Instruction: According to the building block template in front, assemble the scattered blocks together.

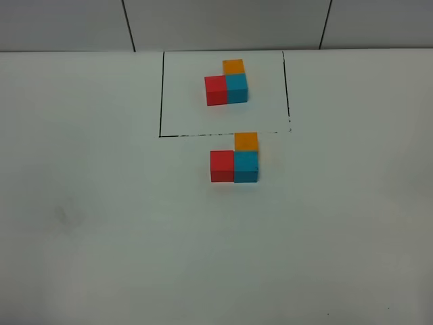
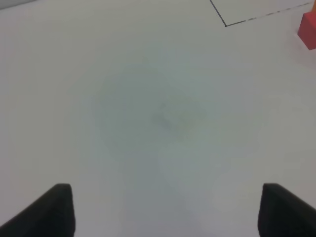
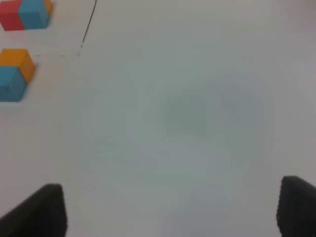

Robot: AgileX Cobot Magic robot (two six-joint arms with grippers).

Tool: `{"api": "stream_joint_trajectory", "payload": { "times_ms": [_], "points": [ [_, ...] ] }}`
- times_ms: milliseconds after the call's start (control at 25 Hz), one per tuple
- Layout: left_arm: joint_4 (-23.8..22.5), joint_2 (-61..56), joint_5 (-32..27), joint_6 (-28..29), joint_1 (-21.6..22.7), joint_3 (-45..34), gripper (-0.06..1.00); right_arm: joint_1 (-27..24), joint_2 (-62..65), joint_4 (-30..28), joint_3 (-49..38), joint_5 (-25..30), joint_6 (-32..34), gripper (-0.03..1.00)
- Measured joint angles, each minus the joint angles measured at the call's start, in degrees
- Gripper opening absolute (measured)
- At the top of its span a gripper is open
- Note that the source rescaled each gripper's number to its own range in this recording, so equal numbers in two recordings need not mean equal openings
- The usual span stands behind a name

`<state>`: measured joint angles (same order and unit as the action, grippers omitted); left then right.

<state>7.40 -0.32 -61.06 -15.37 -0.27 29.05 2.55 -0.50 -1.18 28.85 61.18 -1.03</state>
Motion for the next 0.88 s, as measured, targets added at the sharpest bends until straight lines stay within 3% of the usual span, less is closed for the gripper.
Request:
{"api": "stream_joint_trajectory", "payload": {
  "times_ms": [600, 880],
  "points": [
    [-2.6, 0.0, 0.1, 7.1, 0.0, 0.0, 0.71, 0.0, 0.0, 0.0, 0.0, 0.0, 0.0, 0.73],
    [-2.6, 0.0, 0.2, 7.5, 0.0, 0.0, 0.71, 0.0, 0.0, 0.0, 0.0, 0.0, 0.0, 0.73]
  ]
}}
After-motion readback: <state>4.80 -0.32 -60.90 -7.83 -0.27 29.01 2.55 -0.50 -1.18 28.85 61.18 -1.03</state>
